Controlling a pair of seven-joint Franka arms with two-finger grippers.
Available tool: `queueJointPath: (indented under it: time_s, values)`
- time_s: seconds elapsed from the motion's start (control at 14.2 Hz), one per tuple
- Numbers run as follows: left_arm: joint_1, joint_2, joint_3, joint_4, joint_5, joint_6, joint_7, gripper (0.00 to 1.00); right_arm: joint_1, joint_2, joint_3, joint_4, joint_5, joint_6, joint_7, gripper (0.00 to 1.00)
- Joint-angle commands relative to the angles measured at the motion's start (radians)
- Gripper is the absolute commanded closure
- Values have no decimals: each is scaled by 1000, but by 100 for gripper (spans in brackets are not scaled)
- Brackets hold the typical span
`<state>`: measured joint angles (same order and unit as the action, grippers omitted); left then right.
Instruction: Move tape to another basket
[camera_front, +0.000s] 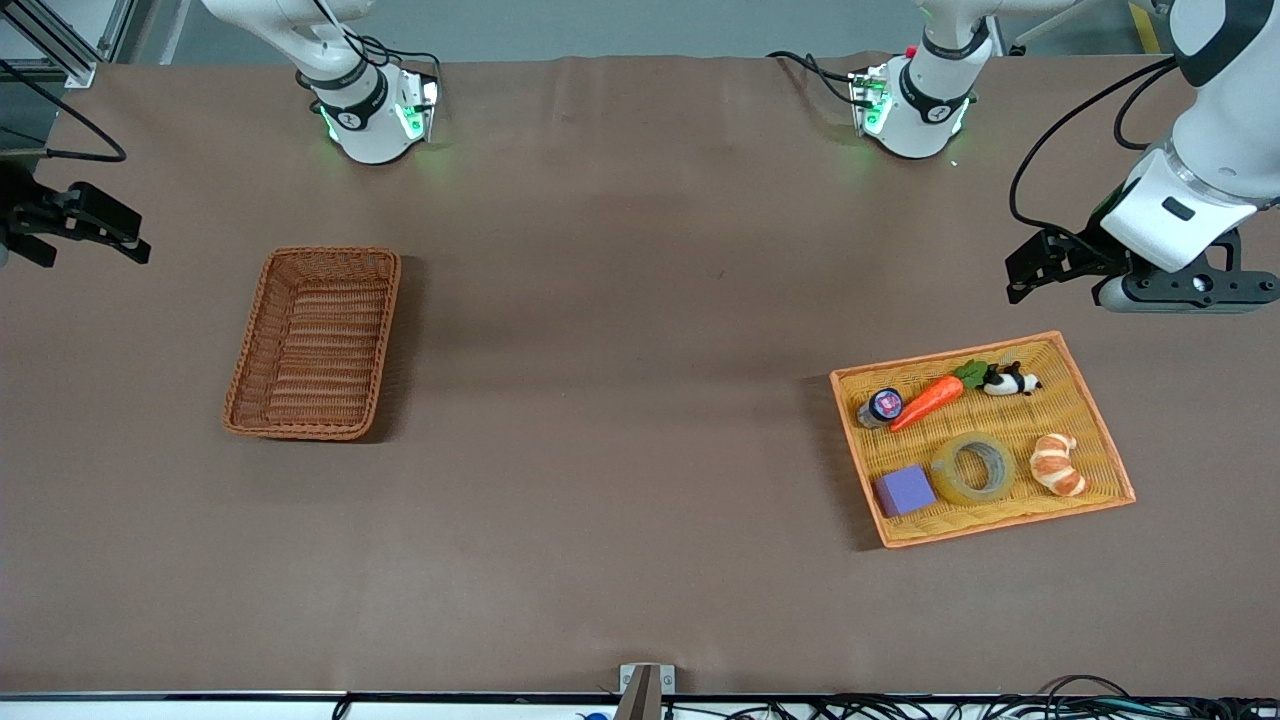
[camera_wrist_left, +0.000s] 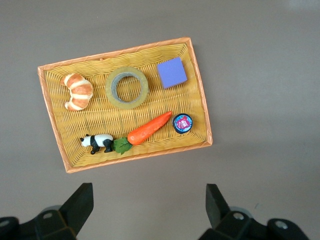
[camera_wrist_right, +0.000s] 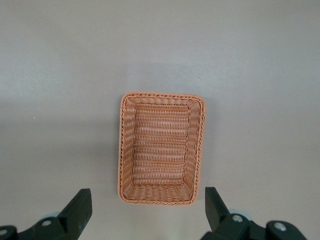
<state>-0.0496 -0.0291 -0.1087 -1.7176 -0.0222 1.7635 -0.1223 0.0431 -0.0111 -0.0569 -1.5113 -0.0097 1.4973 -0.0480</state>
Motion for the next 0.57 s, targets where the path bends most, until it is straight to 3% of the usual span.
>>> queueJointPath:
  time_s: [0.0, 0.49]
  values:
    - [14, 0, 3, 13, 18, -2, 15, 1, -14, -4, 11, 6, 13, -8, 7, 0]
    - [17, 15, 4, 12, 27, -7, 3, 0, -19, -4, 9, 6, 16, -5, 8, 0]
